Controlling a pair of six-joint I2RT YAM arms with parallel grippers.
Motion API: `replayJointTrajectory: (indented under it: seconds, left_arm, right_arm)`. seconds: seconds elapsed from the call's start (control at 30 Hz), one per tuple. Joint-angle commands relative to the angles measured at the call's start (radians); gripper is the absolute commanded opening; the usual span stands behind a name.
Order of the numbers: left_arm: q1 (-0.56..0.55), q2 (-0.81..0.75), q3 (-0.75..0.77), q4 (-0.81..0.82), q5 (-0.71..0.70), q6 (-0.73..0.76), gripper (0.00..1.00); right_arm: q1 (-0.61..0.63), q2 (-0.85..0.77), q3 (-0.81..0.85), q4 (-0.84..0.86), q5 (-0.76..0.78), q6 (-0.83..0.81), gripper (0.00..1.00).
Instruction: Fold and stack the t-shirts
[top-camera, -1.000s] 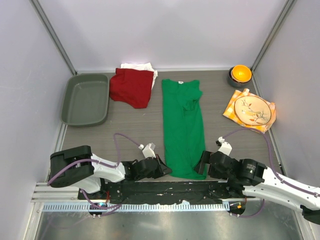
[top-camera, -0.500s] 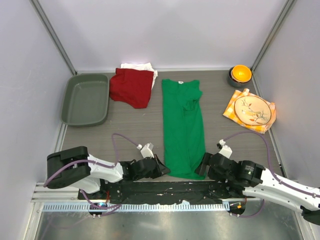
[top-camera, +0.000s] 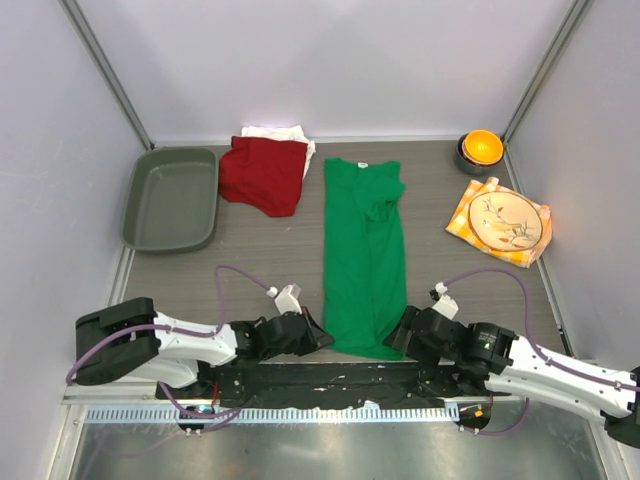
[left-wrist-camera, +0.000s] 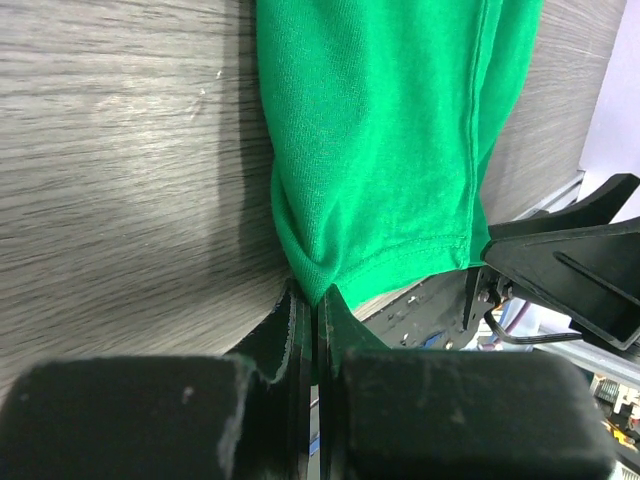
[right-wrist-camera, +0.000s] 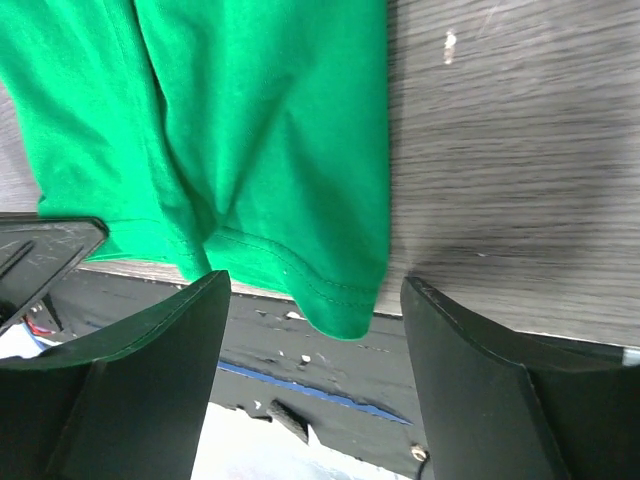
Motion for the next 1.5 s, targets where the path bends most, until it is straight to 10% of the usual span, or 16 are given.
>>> replayJointTrajectory:
  seconds: [0.0, 0.2, 0.43, 1.23, 1.47]
  left_arm:
    - [0.01, 0.004, -0.022, 0.003, 0.015, 0.021, 0.0]
    - [0.016, 0.03, -0.028, 0.043, 0.026, 0.016, 0.0]
    - [0.021, 0.019, -0.028, 0.031, 0.029, 0.024, 0.0]
    - [0.255, -0.013, 0.363, -0.28, 0.133, 0.323, 0.0]
    - [0.387, 0.11, 0.466, -0.251, 0.212, 0.381, 0.0]
  right_arm:
    - [0.003, 0.047, -0.039, 0.1, -0.015, 0.038, 0.73]
    - [0.005, 0.054, -0.056, 0.11, -0.026, 0.044, 0.51]
    - [0.003, 0.029, -0.086, 0.106, -0.011, 0.052, 0.01]
    - [-0.014, 0.352, 0.369, 0.192, 0.457, -0.405, 0.01]
    - [-0.262, 0.454, 0.343, 0.46, 0.344, -0.626, 0.01]
